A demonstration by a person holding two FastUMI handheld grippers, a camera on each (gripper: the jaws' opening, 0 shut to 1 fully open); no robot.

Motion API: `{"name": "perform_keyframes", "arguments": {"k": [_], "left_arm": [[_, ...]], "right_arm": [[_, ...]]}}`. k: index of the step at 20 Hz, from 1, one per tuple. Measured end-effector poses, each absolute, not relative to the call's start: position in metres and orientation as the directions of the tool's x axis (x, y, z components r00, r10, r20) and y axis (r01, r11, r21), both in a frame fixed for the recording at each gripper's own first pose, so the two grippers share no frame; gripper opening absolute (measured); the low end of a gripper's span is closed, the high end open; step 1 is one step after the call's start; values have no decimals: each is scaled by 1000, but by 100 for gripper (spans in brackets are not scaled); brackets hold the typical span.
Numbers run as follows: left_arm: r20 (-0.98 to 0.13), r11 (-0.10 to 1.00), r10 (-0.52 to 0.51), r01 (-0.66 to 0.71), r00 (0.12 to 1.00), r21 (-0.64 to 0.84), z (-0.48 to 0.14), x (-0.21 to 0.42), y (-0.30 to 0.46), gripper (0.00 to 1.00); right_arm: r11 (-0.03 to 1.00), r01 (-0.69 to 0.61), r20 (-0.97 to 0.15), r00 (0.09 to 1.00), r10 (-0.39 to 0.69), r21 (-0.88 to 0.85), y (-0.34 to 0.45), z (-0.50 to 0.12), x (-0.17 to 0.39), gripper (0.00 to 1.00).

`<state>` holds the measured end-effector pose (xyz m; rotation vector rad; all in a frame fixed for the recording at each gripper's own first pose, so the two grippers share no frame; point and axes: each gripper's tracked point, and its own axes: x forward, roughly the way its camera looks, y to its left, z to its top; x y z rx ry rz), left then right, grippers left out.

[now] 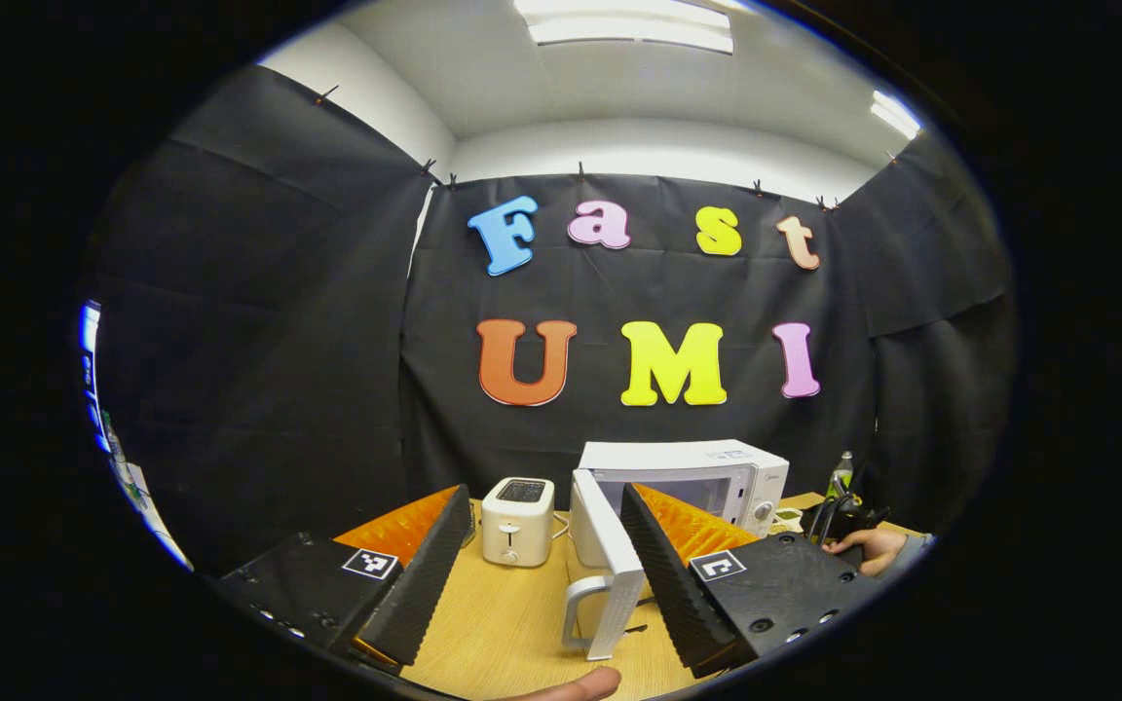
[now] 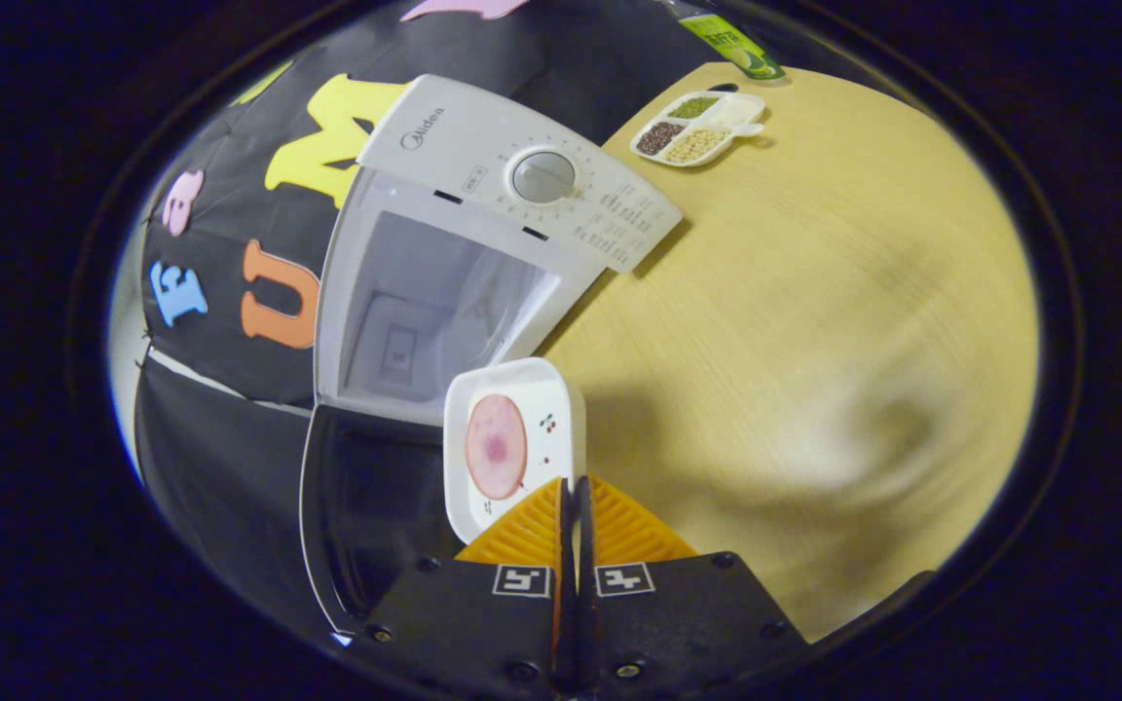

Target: Open the microwave oven with the left hand, put the food in, and close the microwave oven.

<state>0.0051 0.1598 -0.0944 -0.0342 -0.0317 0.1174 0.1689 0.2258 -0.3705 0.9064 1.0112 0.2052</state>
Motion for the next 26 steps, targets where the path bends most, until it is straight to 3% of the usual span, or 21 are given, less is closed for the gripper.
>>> {"name": "perform_keyframes", "arguments": {"k": [4, 11, 12, 13, 14, 15, 17, 18, 22, 26], "left_arm": [[58, 991, 128, -126, 990, -32, -89, 10, 166, 93], [38, 994, 105, -105, 994, -10, -105, 27, 169, 93], [25, 993, 116, -117, 993, 3, -112, 31, 173, 93], [9, 991, 130, -130, 992, 15, -118, 32, 178, 93], [-10, 991, 133, -132, 991, 20, -125, 34, 179, 86], [-26, 992, 127, -127, 992, 15, -130, 38, 178, 93], [-51, 992, 127, -127, 991, -6, -138, 43, 182, 93], [-55, 992, 128, -128, 990, -10, -140, 44, 185, 93], [-55, 991, 135, -135, 989, 4, -145, 47, 188, 93], [-58, 993, 115, -114, 992, 21, -150, 51, 181, 93]], "right_arm": [[570, 323, -621, 632, 464, 755, 256, -379, 203, 4], [390, 313, -464, 793, 395, 866, 314, -371, 270, 0], [379, 311, -453, 808, 377, 872, 318, -371, 279, 4], [386, 315, -452, 823, 344, 867, 318, -374, 289, 0], [403, 315, -451, 837, 309, 860, 319, -377, 298, 4], [432, 312, -452, 849, 272, 846, 320, -379, 304, 5], [473, 288, -440, 863, 248, 832, 328, -383, 319, 0], [485, 279, -431, 871, 236, 829, 331, -383, 328, 5], [530, 268, -399, 905, 148, 805, 325, -385, 356, 6], [549, 258, -387, 913, 131, 795, 329, -390, 376, 6]]}}
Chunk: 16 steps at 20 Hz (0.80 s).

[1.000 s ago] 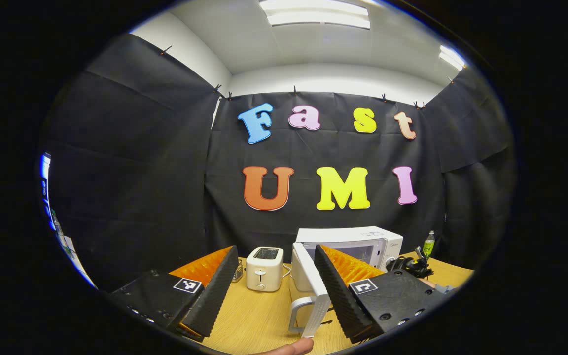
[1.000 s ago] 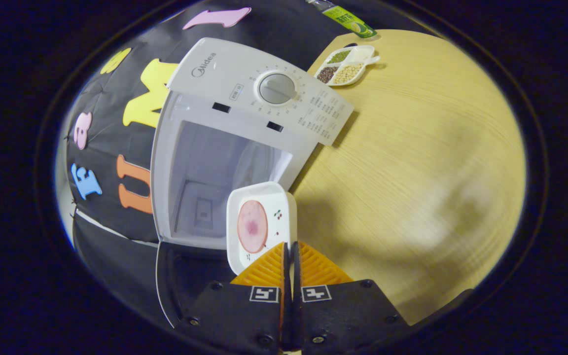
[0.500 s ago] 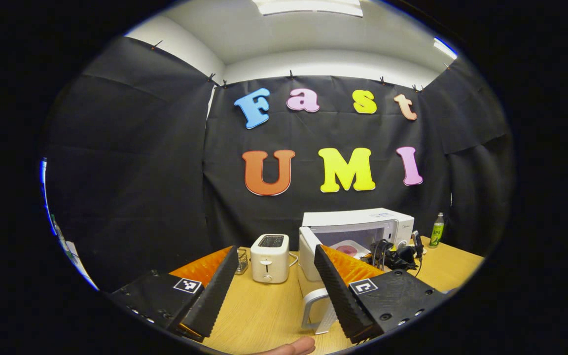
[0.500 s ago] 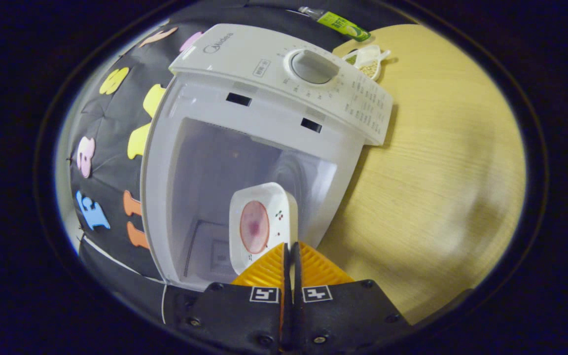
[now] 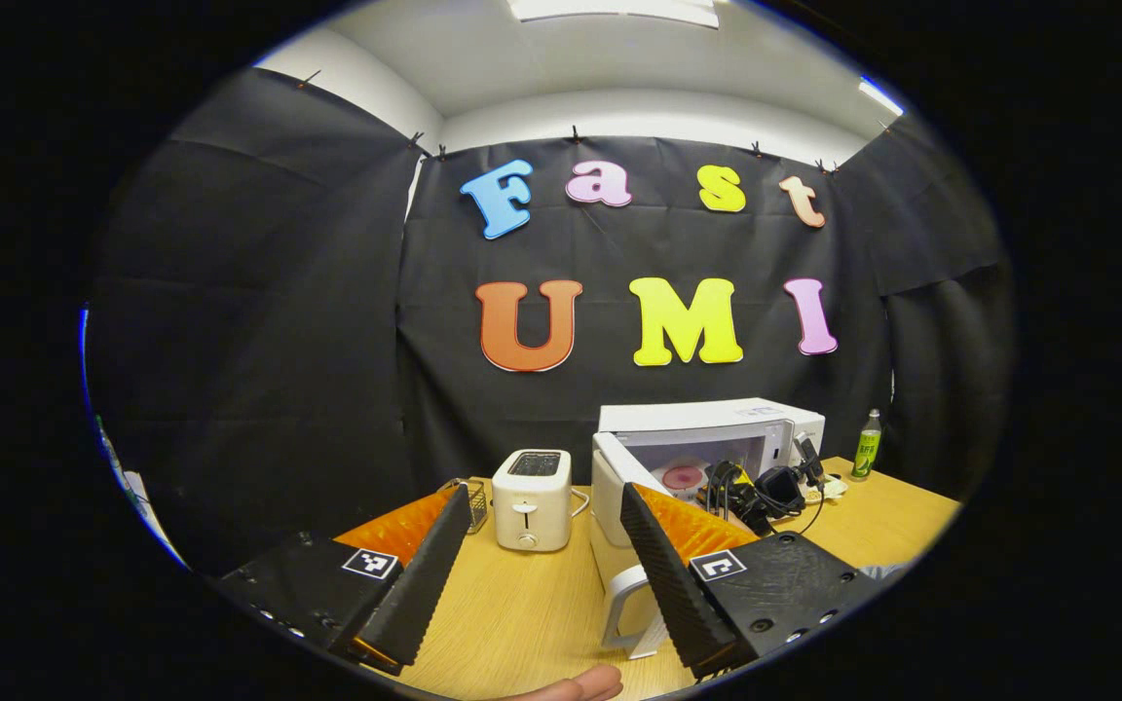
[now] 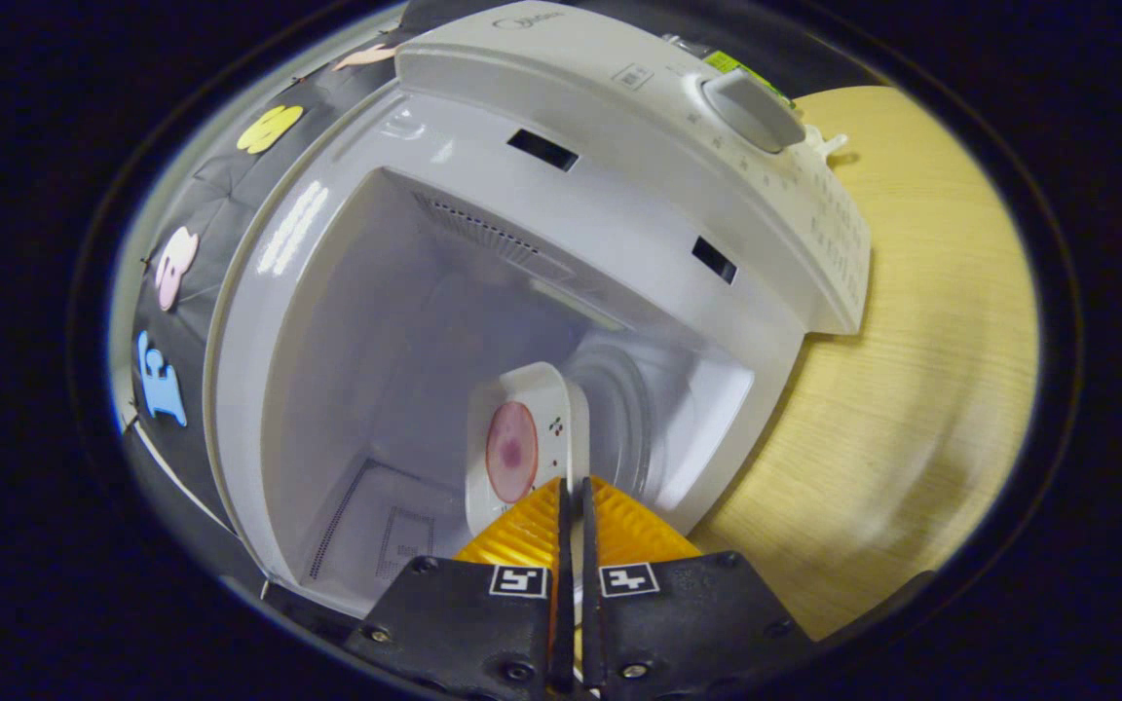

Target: Open the microwave oven with the left hand, put the food in, and close the microwave oven.

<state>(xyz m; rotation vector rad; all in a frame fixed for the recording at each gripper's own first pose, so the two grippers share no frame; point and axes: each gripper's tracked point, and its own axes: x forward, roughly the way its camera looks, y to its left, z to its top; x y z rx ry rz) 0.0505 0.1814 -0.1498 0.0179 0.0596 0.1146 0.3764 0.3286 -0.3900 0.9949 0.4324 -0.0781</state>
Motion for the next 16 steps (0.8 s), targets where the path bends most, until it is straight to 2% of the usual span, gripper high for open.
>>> {"name": "perform_keyframes", "arguments": {"k": [5, 12, 13, 14, 15, 16], "left_arm": [[-84, 993, 114, -112, 990, 21, -160, 56, 177, 93], [-81, 990, 139, -136, 987, 32, -166, 58, 181, 93], [-85, 990, 143, -141, 986, 30, -170, 58, 182, 93], [-88, 989, 148, -146, 985, 28, -172, 59, 183, 93], [-92, 988, 152, -151, 984, 28, -175, 57, 186, 93], [-96, 988, 156, -154, 983, 29, -176, 56, 187, 93]], "right_arm": [[643, 242, -373, 925, 73, 726, 326, -393, 383, 8], [721, 170, -333, 939, 89, 672, 324, -392, 380, 11], [740, 159, -331, 939, 90, 653, 323, -391, 379, 0], [759, 145, -327, 940, 94, 635, 322, -390, 378, 17], [782, 124, -324, 940, 105, 611, 323, -389, 376, 18], [796, 95, -326, 936, 132, 597, 326, -389, 373, 14]]}}
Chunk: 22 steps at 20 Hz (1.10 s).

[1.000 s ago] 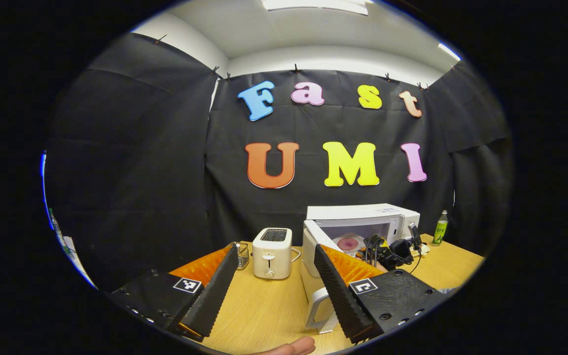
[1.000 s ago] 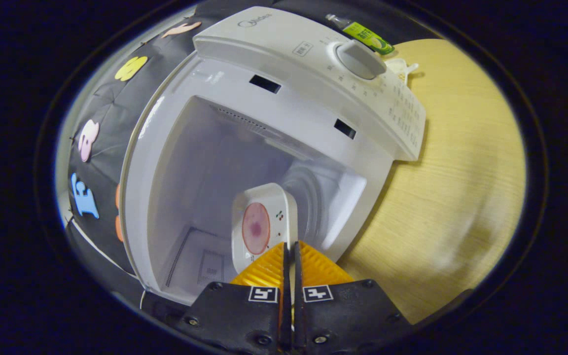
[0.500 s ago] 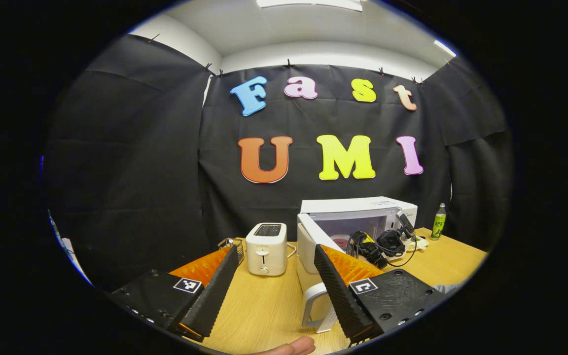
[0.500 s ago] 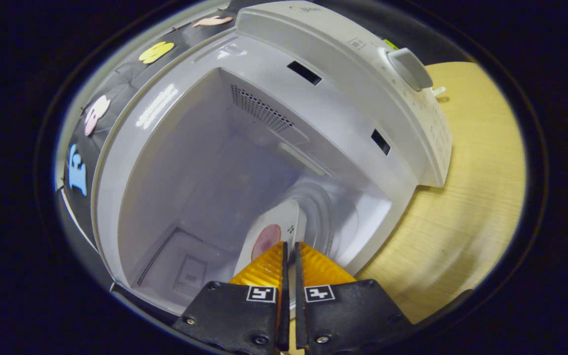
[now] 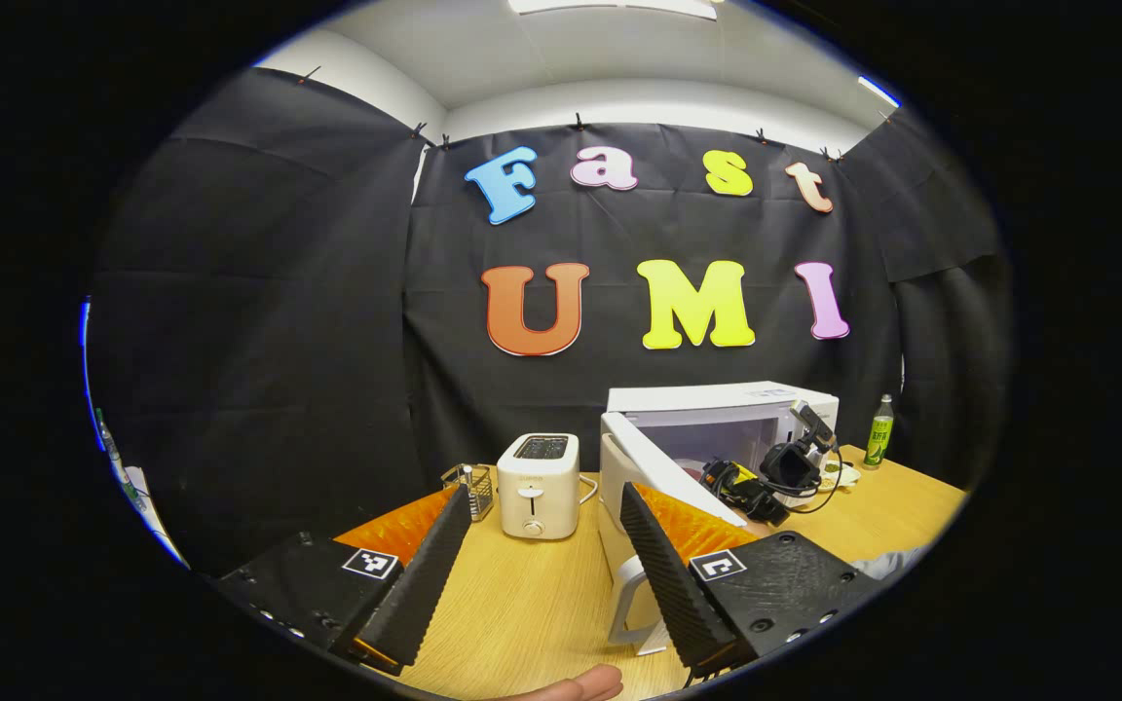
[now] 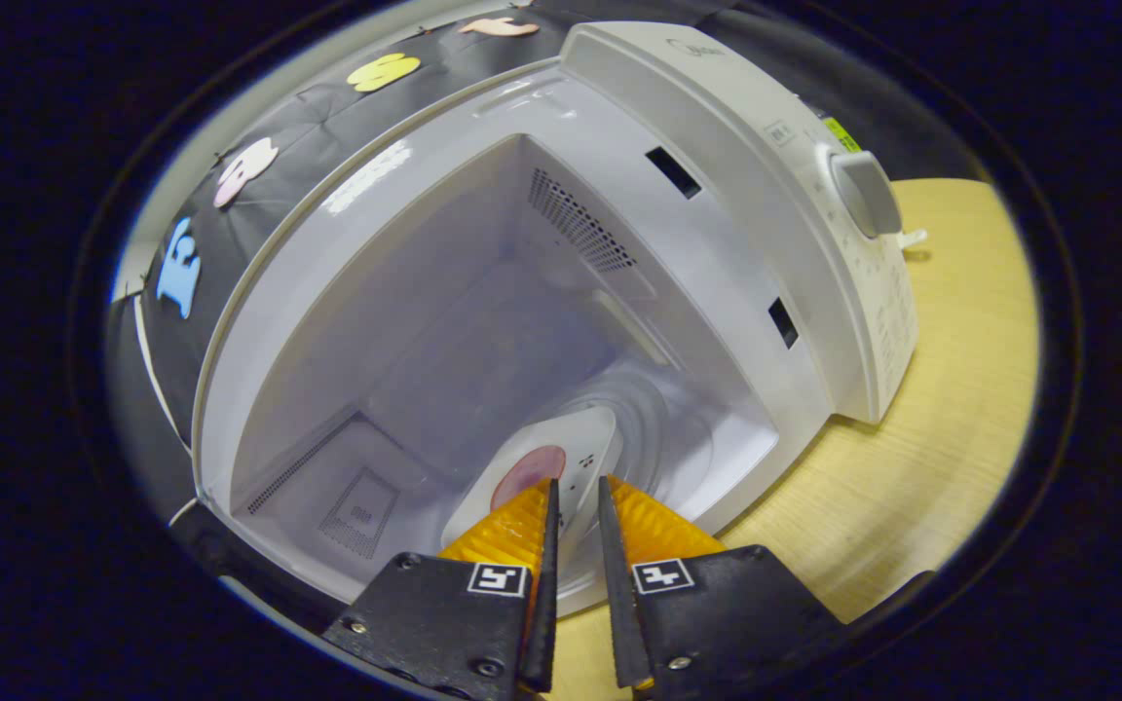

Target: Open the microwave oven with the left hand, put the food in, and close the microwave oven.

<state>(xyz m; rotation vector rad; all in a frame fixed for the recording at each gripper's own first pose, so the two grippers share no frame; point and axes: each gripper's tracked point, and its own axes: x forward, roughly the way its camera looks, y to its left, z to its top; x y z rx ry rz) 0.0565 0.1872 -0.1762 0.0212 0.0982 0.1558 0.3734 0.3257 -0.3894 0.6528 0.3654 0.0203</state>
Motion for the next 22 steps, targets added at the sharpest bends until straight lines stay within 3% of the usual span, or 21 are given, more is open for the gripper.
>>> {"name": "perform_keyframes", "arguments": {"k": [1, 3, 4, 8, 9, 10, 11, 12, 13, 14, 15, 16, 17, 18, 19, 20, 21, 22], "left_arm": [[-97, 987, 159, -157, 983, 33, -176, 55, 189, 93], [-90, 985, 170, -167, 981, 39, -173, 52, 193, 93], [-86, 984, 175, -172, 981, 37, -172, 49, 195, 93], [-80, 983, 184, -182, 980, 26, -170, 38, 193, 93], [-81, 982, 188, -186, 979, 38, -170, 35, 193, 93], [-78, 982, 187, -183, 979, 49, -169, 33, 191, 93], [-77, 983, 182, -179, 980, 52, -169, 32, 188, 93], [-74, 983, 180, -177, 981, 44, -168, 30, 186, 93], [-70, 984, 179, -177, 981, 30, -165, 29, 185, 93], [-65, 984, 180, -179, 981, 18, -163, 27, 184, 92], [-57, 983, 184, -184, 981, 9, -160, 25, 185, 93], [-55, 983, 185, -185, 981, 3, -159, 24, 186, 92], [-55, 982, 186, -187, 981, -3, -159, 22, 187, 92], [-50, 982, 189, -190, 981, -12, -158, 19, 188, 92], [-40, 982, 188, -189, 981, -18, -154, 18, 188, 92], [-25, 981, 193, -193, 981, -20, -151, 17, 189, 93], [-28, 981, 195, -195, 980, -17, -154, 17, 192, 93], [-36, 982, 188, -189, 981, -9, -158, 17, 190, 100]], "right_arm": [[807, 62, -335, 927, 172, 587, 331, -390, 369, 29], [824, 6, -349, 908, 234, 567, 335, -388, 359, 39], [837, -13, -345, 908, 239, 547, 332, -385, 355, 27], [913, -135, -283, 924, 257, 386, 323, -359, 341, 70], [918, -168, -267, 924, 274, 360, 326, -352, 340, 90], [926, -197, -249, 926, 284, 322, 323, -342, 334, 84], [934, -225, -228, 929, 292, 278, 322, -332, 332, 96], [940, -241, -215, 931, 294, 243, 317, -322, 325, 100], [941, -254, -202, 932, 300, 225, 315, -312, 321, 91], [939, -267, -197, 930, 310, 216, 311, -303, 314, 92], [936, -286, -192, 926, 325, 205, 307, -293, 307, 100], [929, -315, -183, 919, 350, 193, 305, -282, 298, 91], [918, -350, -168, 909, 381, 185, 302, -270, 287, 91], [911, -374, -151, 904, 400, 175, 296, -257, 277, 100], [909, -385, -134, 904, 406, 158, 287, -245, 264, 92], [911, -390, -115, 907, 405, 132, 275, -231, 251, 100], [916, -387, -95, 913, 397, 108, 263, -219, 238, 100], [920, -381, -73, 919, 387, 86, 249, -206, 225, 100]]}}
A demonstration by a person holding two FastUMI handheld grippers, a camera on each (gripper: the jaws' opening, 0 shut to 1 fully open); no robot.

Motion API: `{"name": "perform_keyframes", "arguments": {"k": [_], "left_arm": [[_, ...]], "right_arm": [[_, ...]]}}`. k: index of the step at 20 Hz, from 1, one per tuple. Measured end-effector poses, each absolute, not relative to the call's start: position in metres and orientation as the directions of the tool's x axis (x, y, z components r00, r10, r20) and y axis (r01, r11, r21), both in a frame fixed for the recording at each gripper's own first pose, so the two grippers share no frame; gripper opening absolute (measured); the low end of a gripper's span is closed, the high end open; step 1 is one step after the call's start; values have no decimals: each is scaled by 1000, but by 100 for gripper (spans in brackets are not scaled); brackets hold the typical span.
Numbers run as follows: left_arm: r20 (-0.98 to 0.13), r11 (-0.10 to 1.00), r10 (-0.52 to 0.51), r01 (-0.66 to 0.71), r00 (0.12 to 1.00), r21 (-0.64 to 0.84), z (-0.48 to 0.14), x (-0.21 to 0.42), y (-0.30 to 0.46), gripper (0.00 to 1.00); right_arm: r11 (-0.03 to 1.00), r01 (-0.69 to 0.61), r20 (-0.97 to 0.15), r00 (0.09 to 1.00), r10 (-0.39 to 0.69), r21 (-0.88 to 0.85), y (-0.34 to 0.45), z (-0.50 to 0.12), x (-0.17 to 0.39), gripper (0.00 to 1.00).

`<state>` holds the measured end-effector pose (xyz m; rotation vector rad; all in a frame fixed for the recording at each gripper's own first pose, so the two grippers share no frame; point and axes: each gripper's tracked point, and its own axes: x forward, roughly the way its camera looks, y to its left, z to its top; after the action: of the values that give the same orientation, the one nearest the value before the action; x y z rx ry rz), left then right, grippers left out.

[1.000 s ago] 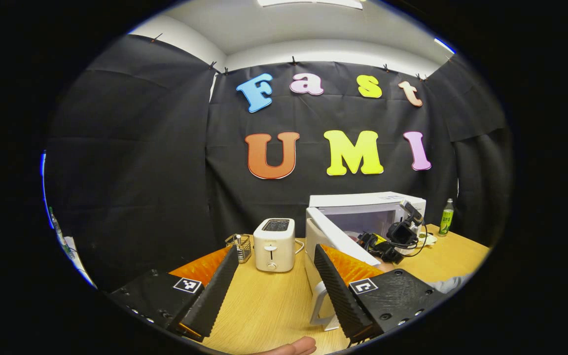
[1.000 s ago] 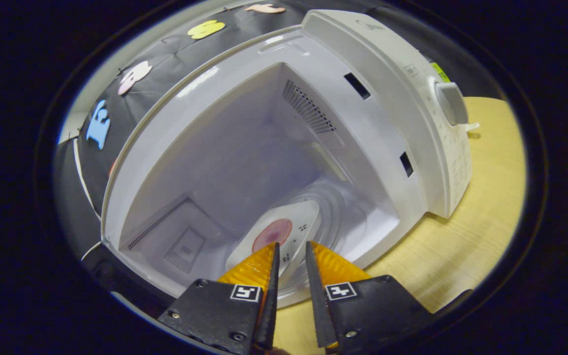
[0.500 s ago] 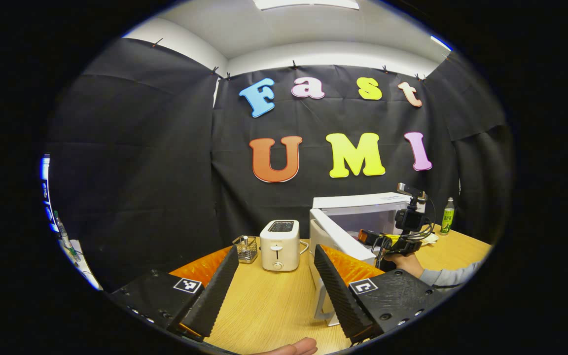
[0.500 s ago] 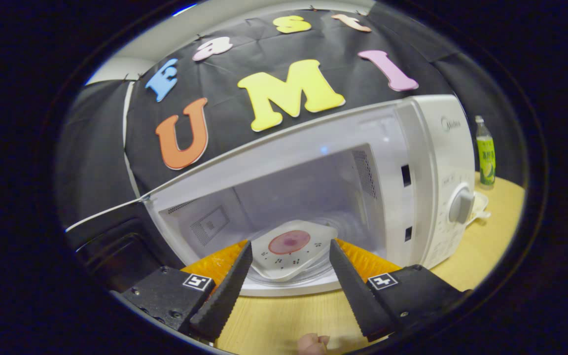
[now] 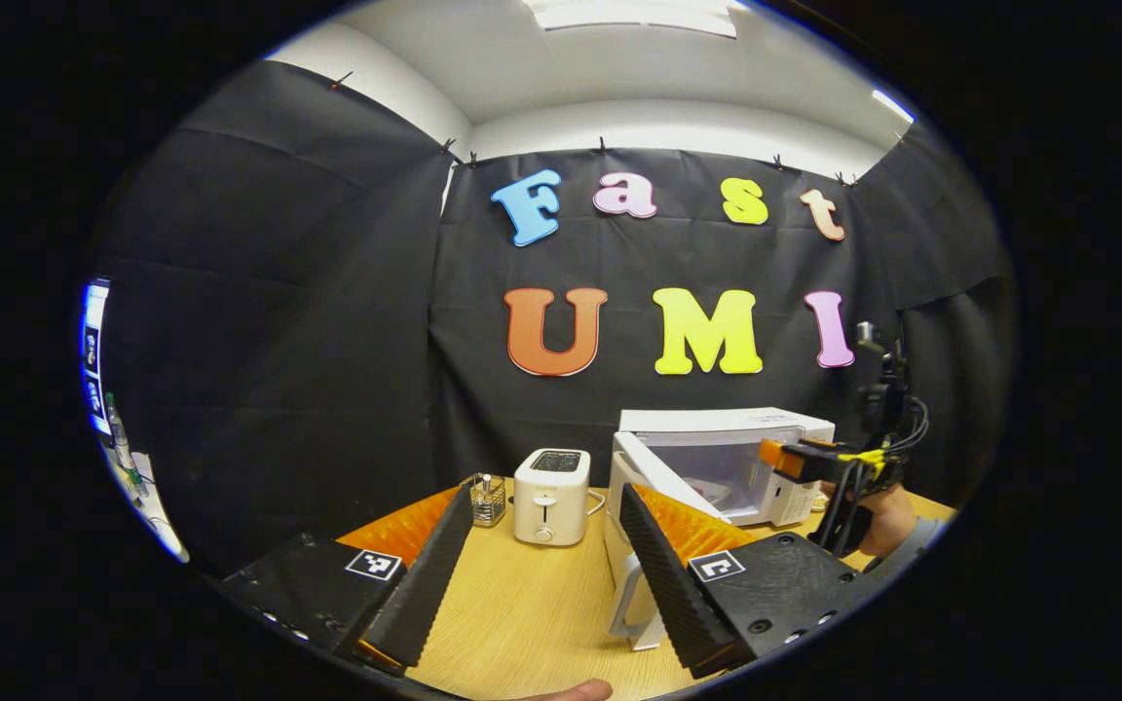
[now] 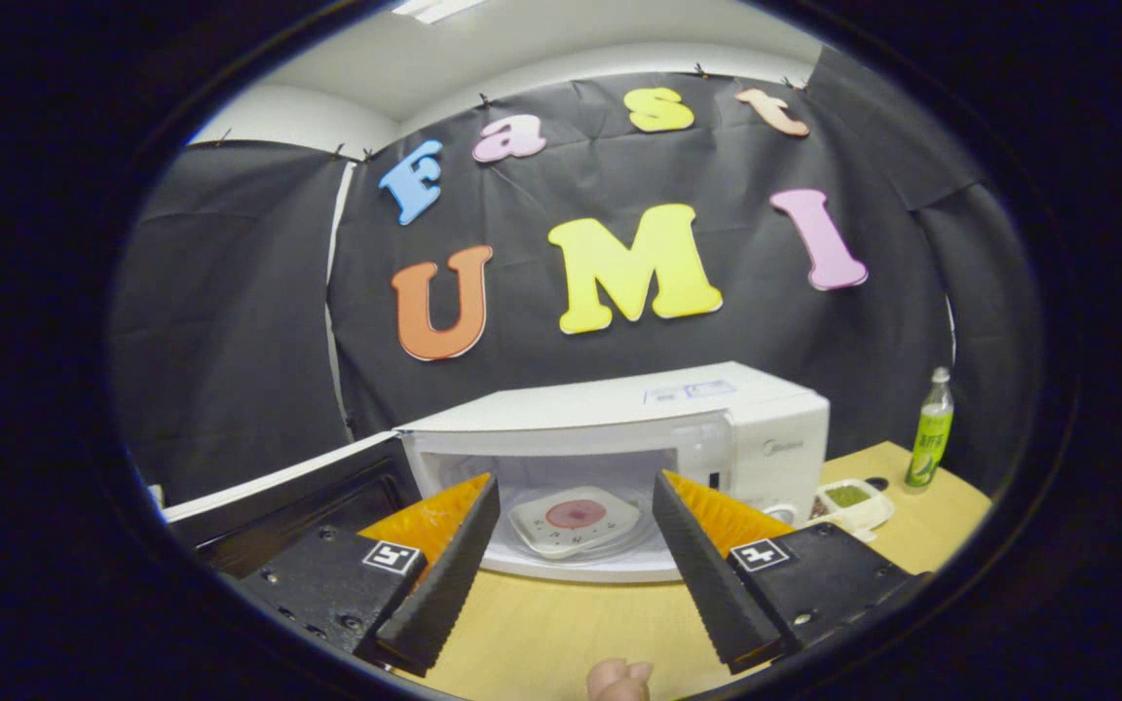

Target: Open the microwave oven with the left hand, put the food in, and close the microwave oven.

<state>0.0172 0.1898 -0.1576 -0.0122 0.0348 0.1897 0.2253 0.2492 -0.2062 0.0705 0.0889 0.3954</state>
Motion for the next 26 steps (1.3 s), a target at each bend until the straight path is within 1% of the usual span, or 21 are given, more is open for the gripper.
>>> {"name": "perform_keyframes", "arguments": {"k": [1, 2, 3, 4, 5, 6, 7, 8, 9, 10, 11, 12, 13, 14, 15, 17, 22, 23, 24, 25, 26], "left_arm": [[-37, 982, 191, -191, 981, 3, -161, 17, 192, 89], [-37, 979, 201, -201, 979, 12, -161, 18, 194, 73], [-37, 980, 199, -198, 979, 21, -163, 17, 192, 83], [-33, 981, 194, -193, 980, 29, -163, 18, 191, 76], [-20, 979, 204, -204, 979, 29, -162, 20, 194, 58], [6, 978, 209, -209, 978, 17, -159, 20, 195, 47], [32, 981, 194, -194, 981, 4, -156, 22, 192, 53], [42, 984, 179, -179, 983, -3, -159, 25, 187, 53], [31, 985, 172, -172, 985, 3, -168, 29, 187, 53], [13, 984, 175, -175, 984, 18, -176, 32, 190, 61], [6, 983, 178, -178, 984, 30, -182, 37, 193, 46], [2, 984, 174, -174, 985, 29, -185, 40, 192, 19], [-11, 987, 161, -161, 987, 28, -192, 41, 191, 10], [-34, 991, 133, -132, 991, 23, -201, 43, 186, 13], [-44, 993, 119, -118, 992, 27, -201, 33, 184, 14], [-90, 995, 102, -101, 991, 10, -224, 47, 183, 1], [-142, 995, 92, -95, 986, -15, -256, 70, 185, 0], [-152, 996, 78, -82, 985, -21, -261, 73, 182, 0], [-154, 998, 50, -56, 987, -33, -263, 74, 176, 0], [-150, 999, 14, -22, 989, -50, -264, 74, 165, 0], [-136, 999, 9, -15, 991, -45, -261, 75, 161, 0]], "right_arm": [[923, -379, -52, 922, 383, 74, 236, -196, 212, 91], [923, -377, -38, 924, 380, 72, 223, -187, 198, 91], [928, -367, -30, 929, 369, 66, 209, -180, 185, 100], [935, -351, -31, 935, 353, 49, 195, -172, 173, 91], [942, -334, -28, 942, 335, 26, 179, -163, 161, 90], [948, -319, -7, 948, 319, 15, 163, -150, 147, 100], [951, -309, 11, 951, 309, 8, 150, -138, 132, 91], [954, -299, 22, 954, 299, 12, 138, -129, 119, 100], [955, -297, 29, 955, 296, 19, 128, -122, 107, 91], [955, -295, 31, 955, 294, 30, 117, -117, 94, 91], [956, -293, 37, 956, 291, 35, 105, -113, 82, 91], [959, -281, 39, 959, 280, 36, 94, -110, 74, 91], [963, -267, 34, 963, 266, 28, 83, -111, 68, 100], [967, -256, 28, 967, 255, 20, 73, -112, 63, 90], [969, -246, 15, 969, 246, 17, 67, -113, 58, 100], [969, -247, -15, 969, 247, 32, 58, -115, 47, 100], [965, -259, -23, 965, 260, 38, 48, -102, 25, 100], [965, -260, -20, 965, 261, 30, 46, -102, 18, 91], [965, -262, -17, 965, 263, 24, 45, -99, 14, 100], [964, -266, -13, 964, 266, 20, 45, -97, 10, 100], [963, -268, -7, 963, 268, 16, 44, -93, 7, 100]]}}
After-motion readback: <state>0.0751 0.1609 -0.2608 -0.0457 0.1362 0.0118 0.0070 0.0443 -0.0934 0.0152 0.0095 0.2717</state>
